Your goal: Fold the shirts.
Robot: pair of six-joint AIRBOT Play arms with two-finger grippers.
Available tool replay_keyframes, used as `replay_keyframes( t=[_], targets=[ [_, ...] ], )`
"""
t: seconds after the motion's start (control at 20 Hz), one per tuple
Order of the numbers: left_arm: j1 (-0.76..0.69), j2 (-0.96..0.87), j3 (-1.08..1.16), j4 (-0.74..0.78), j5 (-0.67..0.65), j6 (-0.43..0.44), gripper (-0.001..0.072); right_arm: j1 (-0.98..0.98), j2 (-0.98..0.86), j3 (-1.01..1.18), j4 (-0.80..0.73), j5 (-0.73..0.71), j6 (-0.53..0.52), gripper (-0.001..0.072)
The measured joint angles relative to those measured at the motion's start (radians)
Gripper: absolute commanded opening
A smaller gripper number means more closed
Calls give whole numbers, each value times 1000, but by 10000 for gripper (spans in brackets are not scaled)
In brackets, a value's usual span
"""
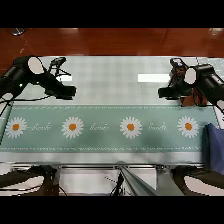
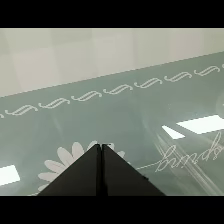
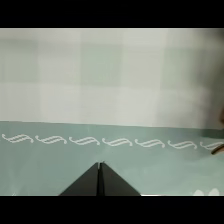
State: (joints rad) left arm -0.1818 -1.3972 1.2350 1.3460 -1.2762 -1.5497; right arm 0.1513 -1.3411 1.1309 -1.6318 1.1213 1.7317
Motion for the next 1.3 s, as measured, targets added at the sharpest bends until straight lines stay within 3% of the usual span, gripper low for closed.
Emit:
replay_keyframes(
  t=[1.05,1.1,1.15,1.2,1.25,1.3],
  targets=[
    [0,0,0,0,31,0,27,0,0,0,-6,-42,0,29],
    [0,0,0,0,55,0,38,0,0,0,-24,-71,-2,128],
    [0,0,0,0,84,0,206,0,0,0,-51,-104,-2,423],
    [1,0,0,0,118,0,553,0,0,0,-95,-147,4,556],
    [1,0,0,2,156,0,704,-2,-1,0,-149,-191,23,565],
    [1,0,0,10,197,-3,704,-9,-4,0,-212,-236,53,565]
  ],
)
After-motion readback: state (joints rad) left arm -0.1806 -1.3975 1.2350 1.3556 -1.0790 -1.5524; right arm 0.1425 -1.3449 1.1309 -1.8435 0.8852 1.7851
